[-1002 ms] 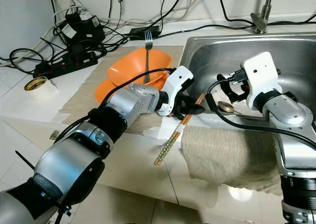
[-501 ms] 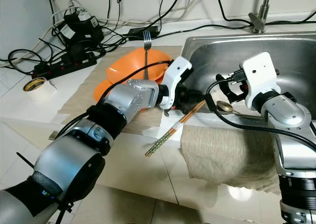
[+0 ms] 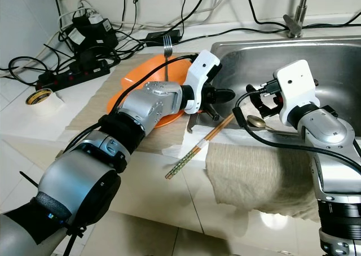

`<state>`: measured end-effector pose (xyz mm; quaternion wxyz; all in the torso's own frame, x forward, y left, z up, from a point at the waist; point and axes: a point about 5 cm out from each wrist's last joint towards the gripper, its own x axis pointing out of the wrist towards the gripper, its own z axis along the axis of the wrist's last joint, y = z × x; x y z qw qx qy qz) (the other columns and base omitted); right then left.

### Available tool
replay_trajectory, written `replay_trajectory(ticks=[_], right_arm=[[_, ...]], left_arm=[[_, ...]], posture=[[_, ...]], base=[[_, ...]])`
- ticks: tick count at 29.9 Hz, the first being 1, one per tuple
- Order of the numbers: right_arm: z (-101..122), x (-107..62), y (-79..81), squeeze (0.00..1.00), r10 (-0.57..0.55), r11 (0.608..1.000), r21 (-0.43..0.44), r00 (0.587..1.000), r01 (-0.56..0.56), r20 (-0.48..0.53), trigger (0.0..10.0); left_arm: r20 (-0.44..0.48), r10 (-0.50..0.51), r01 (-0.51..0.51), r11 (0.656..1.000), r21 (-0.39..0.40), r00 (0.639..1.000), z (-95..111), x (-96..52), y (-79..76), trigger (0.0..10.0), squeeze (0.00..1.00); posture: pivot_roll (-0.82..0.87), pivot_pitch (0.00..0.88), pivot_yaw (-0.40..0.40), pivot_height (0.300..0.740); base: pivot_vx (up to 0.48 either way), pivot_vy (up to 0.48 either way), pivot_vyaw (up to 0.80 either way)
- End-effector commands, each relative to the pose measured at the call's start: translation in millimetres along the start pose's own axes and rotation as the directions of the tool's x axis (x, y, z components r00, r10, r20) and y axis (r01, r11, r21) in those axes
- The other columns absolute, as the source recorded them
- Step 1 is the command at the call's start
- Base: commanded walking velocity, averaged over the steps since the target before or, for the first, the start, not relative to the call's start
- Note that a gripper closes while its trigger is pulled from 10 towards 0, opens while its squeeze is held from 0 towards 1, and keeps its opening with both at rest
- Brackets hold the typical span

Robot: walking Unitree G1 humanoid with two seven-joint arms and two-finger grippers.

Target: Kitchen organization

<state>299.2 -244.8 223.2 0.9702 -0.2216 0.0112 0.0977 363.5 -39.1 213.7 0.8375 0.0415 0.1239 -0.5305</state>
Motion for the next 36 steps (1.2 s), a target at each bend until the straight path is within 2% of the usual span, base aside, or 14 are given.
replay_trajectory(ticks=[1,12,17,19,21,22,25,36], right_arm=[[7.0,3.7,4.5,0.00,0.014,1.000,0.005,0.999,-0.014,0.031,10.0],[8.1,-0.1,2.2,0.00,0.037,0.999,-0.009,0.999,-0.037,0.022,10.0],[8.1,-13.3,-14.4,0.00,0.074,0.997,-0.023,0.997,-0.075,-0.012,10.0],[6.7,-22.2,-29.3,0.00,0.085,0.995,-0.052,0.995,-0.087,-0.049,10.0],[5.9,-24.8,-34.7,0.00,0.087,0.994,-0.060,0.994,-0.091,-0.063,10.0],[5.2,-27.9,-43.5,0.00,0.078,0.993,-0.080,0.994,-0.085,-0.082,10.0],[6.4,-30.2,-49.6,0.00,0.092,0.991,-0.093,0.991,-0.101,-0.095,10.0],[9.4,-32.2,-49.9,0.00,0.157,0.981,-0.100,0.982,-0.168,-0.105,10.0]], left_arm=[[-0.036,0.018,-0.018,1.000,0.007,0.999,-11.6,-0.2,1.9,10.0,1.00],[-0.073,0.007,-0.008,1.000,-0.007,0.997,-21.3,0.0,1.6,10.0,1.00],[-0.081,0.001,-0.002,1.000,-0.012,0.997,-22.6,-0.8,1.9,10.0,1.00],[-0.079,-0.001,0.000,1.000,-0.019,0.997,-21.7,-1.4,2.6,10.0,1.00],[-0.077,-0.002,0.001,1.000,-0.020,0.997,-20.9,-1.3,2.4,10.0,1.00],[-0.074,-0.011,0.009,1.000,-0.023,0.997,-19.4,-0.5,1.1,10.0,1.00],[-0.080,-0.035,0.032,0.999,-0.033,0.996,-19.3,1.3,-2.8,10.0,1.00],[-0.108,-0.086,0.079,0.994,-0.076,0.990,-22.7,5.1,-11.4,10.0,1.00]], posture=[[-0.12,0.000,0.209,0.740],[-0.12,0.000,0.207,0.740],[-0.12,0.000,0.207,0.740],[-0.13,0.000,0.204,0.740],[-0.13,0.000,0.204,0.740],[-0.14,0.000,0.203,0.740],[-0.14,0.000,0.202,0.740],[-0.13,0.000,0.201,0.740]], base=[[0.000,0.000,0.00],[0.000,0.000,0.00],[0.000,0.000,0.00],[0.000,0.000,0.00],[0.000,0.000,0.00],[0.000,0.000,0.00],[0.000,0.000,0.00],[0.000,0.000,0.00]])
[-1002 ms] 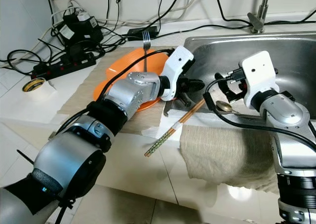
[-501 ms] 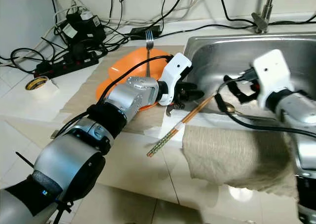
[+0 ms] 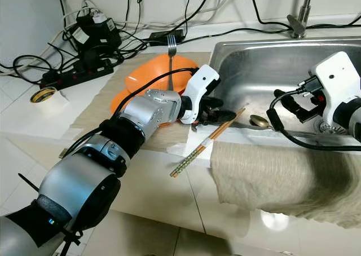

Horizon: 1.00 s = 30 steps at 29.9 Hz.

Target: Kitchen organization

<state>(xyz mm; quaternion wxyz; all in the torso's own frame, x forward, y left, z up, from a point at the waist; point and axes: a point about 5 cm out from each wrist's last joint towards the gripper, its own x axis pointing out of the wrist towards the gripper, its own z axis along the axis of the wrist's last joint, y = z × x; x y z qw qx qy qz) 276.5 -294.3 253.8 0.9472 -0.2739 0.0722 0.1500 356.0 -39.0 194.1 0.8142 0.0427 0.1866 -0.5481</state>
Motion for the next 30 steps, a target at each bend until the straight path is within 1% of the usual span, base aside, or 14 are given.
replay_trajectory(ticks=[1,4,7,8,9,11,16,30], right_arm=[[2.8,2.4,3.6,0.00,0.036,0.999,-0.005,0.999,-0.036,0.014,10.0],[1.9,4.6,6.6,0.00,0.042,0.999,-0.001,0.999,-0.042,0.018,10.0],[2.3,6.0,9.2,0.00,0.047,0.999,0.003,0.999,-0.047,0.024,10.0],[2.7,6.4,10.3,0.00,0.049,0.999,0.003,0.998,-0.049,0.027,10.0],[3.2,6.8,11.5,0.00,0.052,0.999,0.006,0.998,-0.052,0.030,10.0],[4.0,7.6,13.5,0.00,0.055,0.998,0.008,0.998,-0.055,0.036,10.0],[8.5,6.8,16.0,0.00,0.068,0.998,0.002,0.996,-0.068,0.053,10.0],[10.7,5.9,15.5,0.00,0.065,0.998,-0.003,0.996,-0.065,0.058,10.0]], left_arm=[[-0.009,-0.028,0.028,1.000,-0.013,1.000,-3.6,4.2,-5.9,10.0,1.00],[-0.021,-0.045,0.045,0.999,-0.017,0.999,-5.1,4.9,-7.7,10.0,1.00],[-0.046,-0.070,0.070,0.998,-0.005,0.996,-6.4,5.9,-10.4,10.0,1.00],[-0.048,-0.053,0.054,0.999,0.007,0.997,-6.4,6.5,-10.1,10.0,0.56],[-0.052,-0.061,0.062,0.998,0.015,0.997,-6.7,7.0,-11.0,10.0,0.00],[-0.054,-0.036,0.038,0.999,0.026,0.998,-7.5,7.6,-10.0,10.0,0.00],[-0.072,-0.059,0.061,0.998,0.016,0.996,-11.4,9.1,-12.1,10.0,0.00],[-0.084,-0.083,0.082,0.997,-0.013,0.993,-9.9,11.7,-16.4,10.0,0.00]], posture=[[-0.13,0.000,0.201,0.740],[-0.13,0.000,0.204,0.740],[-0.13,0.000,0.206,0.740],[-0.13,0.000,0.208,0.740],[-0.13,0.000,0.208,0.740],[-0.13,0.000,0.211,0.740],[-0.13,0.000,0.214,0.740],[-0.14,0.000,0.219,0.740]], base=[[0.000,0.000,0.00],[0.000,0.000,0.00],[0.000,0.000,0.00],[0.000,0.000,0.00],[0.000,0.000,0.00],[0.000,0.000,0.00],[0.000,0.000,0.00],[0.000,0.000,0.00]])
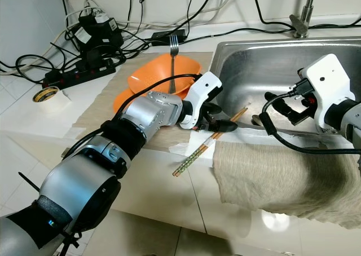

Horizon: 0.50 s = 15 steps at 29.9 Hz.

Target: Kitchen organization

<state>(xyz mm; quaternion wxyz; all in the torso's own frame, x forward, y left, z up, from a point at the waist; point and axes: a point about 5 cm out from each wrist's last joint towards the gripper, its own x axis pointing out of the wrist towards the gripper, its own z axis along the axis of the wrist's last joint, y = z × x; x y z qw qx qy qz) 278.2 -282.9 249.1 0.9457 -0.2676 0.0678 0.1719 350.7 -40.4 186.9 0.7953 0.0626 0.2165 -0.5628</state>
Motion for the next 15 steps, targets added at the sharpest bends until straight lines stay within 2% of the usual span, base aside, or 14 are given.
replay_trajectory(ticks=[1,15], right_arm=[[8.7,0.9,4.6,0.00,0.024,1.000,-0.008,0.999,-0.024,0.037,10.0],[8.7,3.4,9.3,0.00,0.025,1.000,-0.005,0.999,-0.025,0.041,10.0]], left_arm=[[-0.007,-0.046,0.046,0.999,-0.017,0.999,-1.4,10.5,-12.2,10.0,0.00],[-0.062,-0.053,0.054,0.999,0.006,0.997,-11.3,13.9,-15.0,10.0,0.00]], posture=[[-0.14,0.000,0.219,0.740],[-0.14,0.000,0.227,0.740]], base=[[0.000,0.000,0.00],[0.000,0.000,0.00]])
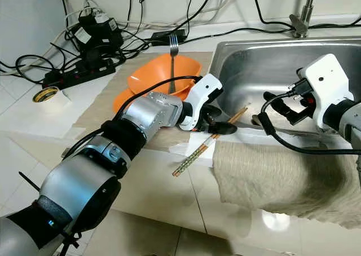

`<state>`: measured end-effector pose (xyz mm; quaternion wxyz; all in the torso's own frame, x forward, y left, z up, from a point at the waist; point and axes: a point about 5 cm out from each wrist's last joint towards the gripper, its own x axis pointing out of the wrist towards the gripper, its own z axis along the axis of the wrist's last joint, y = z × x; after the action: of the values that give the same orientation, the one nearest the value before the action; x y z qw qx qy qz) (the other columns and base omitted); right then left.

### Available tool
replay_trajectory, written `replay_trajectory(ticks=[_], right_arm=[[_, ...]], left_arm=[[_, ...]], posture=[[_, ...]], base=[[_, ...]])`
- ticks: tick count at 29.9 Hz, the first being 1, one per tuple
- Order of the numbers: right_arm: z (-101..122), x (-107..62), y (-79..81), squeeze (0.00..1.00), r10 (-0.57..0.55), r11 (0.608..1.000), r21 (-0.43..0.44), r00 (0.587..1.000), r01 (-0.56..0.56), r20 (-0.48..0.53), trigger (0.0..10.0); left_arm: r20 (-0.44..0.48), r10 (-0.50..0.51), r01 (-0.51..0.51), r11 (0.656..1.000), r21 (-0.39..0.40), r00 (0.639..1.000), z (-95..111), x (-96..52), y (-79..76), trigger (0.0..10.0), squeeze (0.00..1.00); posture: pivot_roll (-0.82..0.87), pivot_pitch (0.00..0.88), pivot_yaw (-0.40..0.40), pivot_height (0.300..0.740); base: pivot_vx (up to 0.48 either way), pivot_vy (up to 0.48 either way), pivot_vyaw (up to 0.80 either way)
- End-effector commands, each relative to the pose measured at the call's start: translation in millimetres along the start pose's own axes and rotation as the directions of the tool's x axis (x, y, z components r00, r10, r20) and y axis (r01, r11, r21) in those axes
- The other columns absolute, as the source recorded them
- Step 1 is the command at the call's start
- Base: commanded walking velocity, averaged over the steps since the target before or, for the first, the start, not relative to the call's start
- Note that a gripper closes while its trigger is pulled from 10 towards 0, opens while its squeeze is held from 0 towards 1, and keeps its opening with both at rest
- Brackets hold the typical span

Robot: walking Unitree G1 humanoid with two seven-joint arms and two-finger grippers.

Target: Kitchen organization

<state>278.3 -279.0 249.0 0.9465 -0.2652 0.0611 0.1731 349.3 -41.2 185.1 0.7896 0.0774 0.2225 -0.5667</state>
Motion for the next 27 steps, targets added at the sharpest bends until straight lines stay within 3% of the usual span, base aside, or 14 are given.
replay_trajectory(ticks=[1,2,3,4,5,6,7,8,9,10,19,27], right_arm=[[6.7,2.3,6.5,0.00,0.026,1.000,-0.007,0.999,-0.026,0.026,10.0],[6.7,2.3,6.5,0.00,0.026,1.000,-0.007,0.999,-0.026,0.026,10.0],[6.9,2.3,6.7,0.00,0.026,1.000,-0.008,0.999,-0.026,0.027,10.0],[7.1,2.3,6.8,0.00,0.026,1.000,-0.008,0.999,-0.025,0.027,10.0],[7.3,2.3,6.9,0.00,0.025,1.000,-0.008,0.999,-0.025,0.027,10.0],[7.3,2.3,6.9,0.00,0.025,1.000,-0.008,0.999,-0.025,0.027,10.0],[7.6,2.3,7.0,0.00,0.025,1.000,-0.008,0.999,-0.025,0.027,10.0],[7.9,3.0,7.6,0.00,0.026,1.000,-0.007,0.999,-0.026,0.029,10.0],[8.0,3.2,7.8,0.00,0.026,1.000,-0.007,0.999,-0.026,0.029,10.0],[8.2,3.7,8.1,0.00,0.026,1.000,-0.006,0.999,-0.026,0.030,10.0],[10.0,5.8,10.0,0.00,0.033,0.999,-0.007,0.999,-0.032,0.035,10.0],[10.1,6.3,11.5,0.00,0.034,0.999,-0.006,0.999,-0.034,0.035,10.0]], left_arm=[[-0.048,-0.051,0.051,0.999,-0.004,0.998,-11.1,13.3,-13.8,10.0,0.00],[-0.055,-0.051,0.051,0.999,-0.001,0.997,-12.1,13.2,-13.7,10.0,0.00],[-0.064,-0.049,0.049,0.999,0.001,0.997,-13.5,13.1,-13.2,10.0,0.29],[-0.072,-0.047,0.047,0.999,0.005,0.996,-15.1,12.8,-12.7,10.0,0.29],[-0.082,-0.044,0.045,0.999,0.009,0.996,-16.8,12.5,-11.9,10.0,0.48],[-0.082,-0.044,0.045,0.999,0.009,0.996,-16.8,12.5,-11.9,10.0,0.48],[-0.089,-0.041,0.042,0.999,0.012,0.995,-18.0,12.1,-11.1,10.0,0.55],[-0.104,-0.052,0.052,0.999,-0.003,0.993,-20.4,11.4,-10.7,0.0,0.20],[-0.109,-0.057,0.057,0.998,-0.007,0.992,-21.0,11.2,-10.8,0.0,0.20],[-0.112,-0.058,0.057,0.998,-0.013,0.992,-21.7,10.9,-10.5,0.0,0.00],[-0.114,-0.117,0.104,0.988,-0.115,0.987,-24.4,9.2,-12.2,0.0,0.00],[-0.109,-0.121,0.112,0.990,-0.085,0.987,-24.1,8.3,-11.5,0.0,0.00]], posture=[[-0.14,0.000,0.227,0.740],[-0.14,0.000,0.227,0.740],[-0.14,0.000,0.227,0.740],[-0.14,0.000,0.227,0.740],[-0.14,0.000,0.227,0.740],[-0.14,0.000,0.227,0.740],[-0.14,0.000,0.227,0.740],[-0.14,0.000,0.228,0.740],[-0.14,0.000,0.228,0.740],[-0.14,0.000,0.227,0.740],[-0.13,0.000,0.224,0.740],[-0.13,0.000,0.224,0.740]], base=[[0.000,0.000,0.00],[0.000,0.000,0.00],[0.000,0.000,0.00],[0.000,0.000,0.00],[0.000,0.000,0.00],[0.000,0.000,0.00],[0.000,0.000,0.00],[0.000,0.000,0.00],[0.000,0.000,0.00],[0.000,0.000,0.00],[0.000,0.000,0.00],[0.000,0.000,0.00]])
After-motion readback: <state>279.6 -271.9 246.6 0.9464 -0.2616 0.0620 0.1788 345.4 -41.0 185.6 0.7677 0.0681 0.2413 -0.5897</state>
